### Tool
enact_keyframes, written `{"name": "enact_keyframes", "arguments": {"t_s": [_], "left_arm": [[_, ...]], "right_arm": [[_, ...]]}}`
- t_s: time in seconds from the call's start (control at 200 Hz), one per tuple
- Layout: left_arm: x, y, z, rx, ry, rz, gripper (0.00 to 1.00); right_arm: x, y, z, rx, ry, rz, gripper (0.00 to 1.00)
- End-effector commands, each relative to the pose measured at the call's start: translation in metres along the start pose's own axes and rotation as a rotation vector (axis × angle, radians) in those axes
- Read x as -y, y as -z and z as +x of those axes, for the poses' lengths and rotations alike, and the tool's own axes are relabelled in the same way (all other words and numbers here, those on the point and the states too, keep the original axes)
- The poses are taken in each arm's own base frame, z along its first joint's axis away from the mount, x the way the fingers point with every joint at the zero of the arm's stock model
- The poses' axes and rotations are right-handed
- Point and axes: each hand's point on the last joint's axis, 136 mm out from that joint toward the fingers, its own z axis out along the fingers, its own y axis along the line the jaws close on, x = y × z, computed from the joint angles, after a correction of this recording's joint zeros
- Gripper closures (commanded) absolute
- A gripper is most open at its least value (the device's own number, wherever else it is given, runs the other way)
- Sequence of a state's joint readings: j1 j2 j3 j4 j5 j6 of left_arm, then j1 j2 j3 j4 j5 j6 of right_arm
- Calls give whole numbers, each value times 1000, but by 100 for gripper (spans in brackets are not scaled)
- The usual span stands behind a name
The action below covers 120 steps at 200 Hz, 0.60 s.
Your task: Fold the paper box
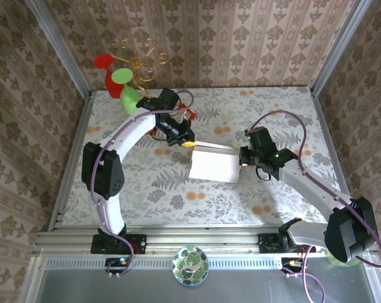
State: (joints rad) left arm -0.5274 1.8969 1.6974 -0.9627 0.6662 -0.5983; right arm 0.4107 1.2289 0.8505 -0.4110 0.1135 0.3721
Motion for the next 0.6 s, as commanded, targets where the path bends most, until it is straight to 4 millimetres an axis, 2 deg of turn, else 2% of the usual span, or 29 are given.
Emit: {"name": "enact_keyframes", "arguments": {"t_s": [0.0,0.295,0.595], "left_arm": [[4,11,4,25,-69,25,100],[4,11,9,71,-184,44,100],[1,0,17,102,-239,48,100]], "right_arm": [[8,4,7,-6,-15,33,100],[7,8,5,15,-27,25,100],[6,10,4,26,-41,13,100]]}}
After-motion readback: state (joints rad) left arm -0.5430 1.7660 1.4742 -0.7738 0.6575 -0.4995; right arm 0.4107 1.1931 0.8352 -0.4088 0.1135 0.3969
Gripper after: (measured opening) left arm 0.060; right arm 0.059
